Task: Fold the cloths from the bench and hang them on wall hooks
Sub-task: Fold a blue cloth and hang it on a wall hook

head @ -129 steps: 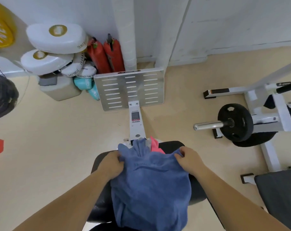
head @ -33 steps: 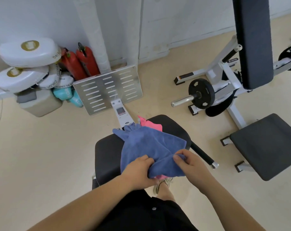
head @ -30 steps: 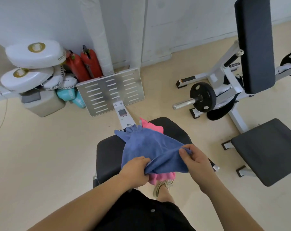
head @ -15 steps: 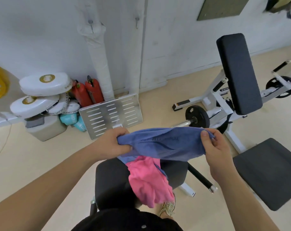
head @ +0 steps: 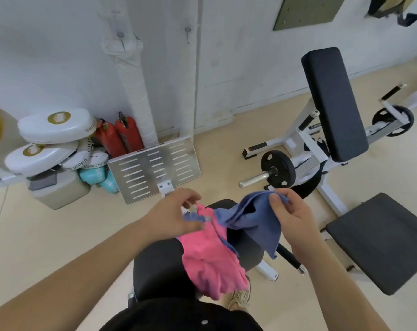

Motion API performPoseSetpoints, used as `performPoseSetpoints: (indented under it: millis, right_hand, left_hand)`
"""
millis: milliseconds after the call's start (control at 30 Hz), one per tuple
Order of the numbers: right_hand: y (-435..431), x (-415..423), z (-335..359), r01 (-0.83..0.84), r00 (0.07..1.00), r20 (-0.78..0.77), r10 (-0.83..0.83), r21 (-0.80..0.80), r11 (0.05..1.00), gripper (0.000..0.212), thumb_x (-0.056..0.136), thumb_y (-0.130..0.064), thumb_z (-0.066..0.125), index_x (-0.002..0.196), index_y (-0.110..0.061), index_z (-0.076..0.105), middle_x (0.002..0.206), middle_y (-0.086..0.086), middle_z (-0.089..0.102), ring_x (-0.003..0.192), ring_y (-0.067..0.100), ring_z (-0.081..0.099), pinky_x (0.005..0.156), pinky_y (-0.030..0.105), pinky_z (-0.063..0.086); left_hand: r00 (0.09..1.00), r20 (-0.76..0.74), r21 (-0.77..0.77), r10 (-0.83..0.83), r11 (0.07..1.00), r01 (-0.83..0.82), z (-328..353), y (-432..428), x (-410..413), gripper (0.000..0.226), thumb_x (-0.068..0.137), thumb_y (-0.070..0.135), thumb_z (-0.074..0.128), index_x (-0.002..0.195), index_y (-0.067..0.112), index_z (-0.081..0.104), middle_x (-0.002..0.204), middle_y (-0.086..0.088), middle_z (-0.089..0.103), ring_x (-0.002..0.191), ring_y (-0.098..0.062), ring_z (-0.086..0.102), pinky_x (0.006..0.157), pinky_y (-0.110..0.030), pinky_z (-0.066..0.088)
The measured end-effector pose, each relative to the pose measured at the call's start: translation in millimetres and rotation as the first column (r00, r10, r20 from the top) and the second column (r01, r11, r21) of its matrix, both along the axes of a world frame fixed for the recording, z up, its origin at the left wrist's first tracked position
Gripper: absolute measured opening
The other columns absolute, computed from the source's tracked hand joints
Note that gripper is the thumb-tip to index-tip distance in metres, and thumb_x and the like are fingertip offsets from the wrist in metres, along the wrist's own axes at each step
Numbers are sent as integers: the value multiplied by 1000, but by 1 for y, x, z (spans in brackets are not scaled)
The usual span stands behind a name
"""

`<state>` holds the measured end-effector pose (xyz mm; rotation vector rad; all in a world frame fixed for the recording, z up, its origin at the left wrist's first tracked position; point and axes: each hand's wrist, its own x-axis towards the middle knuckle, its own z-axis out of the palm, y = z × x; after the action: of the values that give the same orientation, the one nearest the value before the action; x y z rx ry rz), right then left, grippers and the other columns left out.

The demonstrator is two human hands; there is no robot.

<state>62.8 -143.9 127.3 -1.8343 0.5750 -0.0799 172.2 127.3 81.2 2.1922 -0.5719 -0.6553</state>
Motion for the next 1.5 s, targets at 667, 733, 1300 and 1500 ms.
performPoseSetpoints:
  millis: [667,733,1300,1500]
  right_hand:
    - [-33,4,58,-14,993,118,4,82,997,12,102,-16,60,99,-15,72,91,13,74,83,21,68,78,38,55]
    - [-44,10,66,73,983,163,-84,72,995,16,102,-19,60,93,-23,72,83,-1,74,77,9,66,71,29,53]
    - [-22,-38,-26,-50,978,-195,76,135,990,15,102,-20,59,99,-17,74,88,9,70,86,20,58,80,34,45]
    - [-5,-70,-81,-262,832,-487,266,77,962,22,106,-34,50,97,-25,69,98,2,69,92,22,65,75,32,51]
  left_hand:
    - [959,247,-33,-141,988,153,13,-86,31,45,72,49,56,92,14,77,83,-2,69,78,-18,62,70,-29,45]
    - [964,257,-23,-70,997,78,25,-73,51,26,76,42,71,87,19,75,75,7,65,71,-13,59,66,-27,41]
    - [994,-105,-26,5,1000,-8,-8,61,-8,23,95,9,67,99,29,79,88,11,75,80,-6,68,78,-24,53]
    - [951,-300,102,-76,989,111,-46,97,-62,25,97,14,57,95,34,72,82,18,68,77,-2,61,71,-14,45]
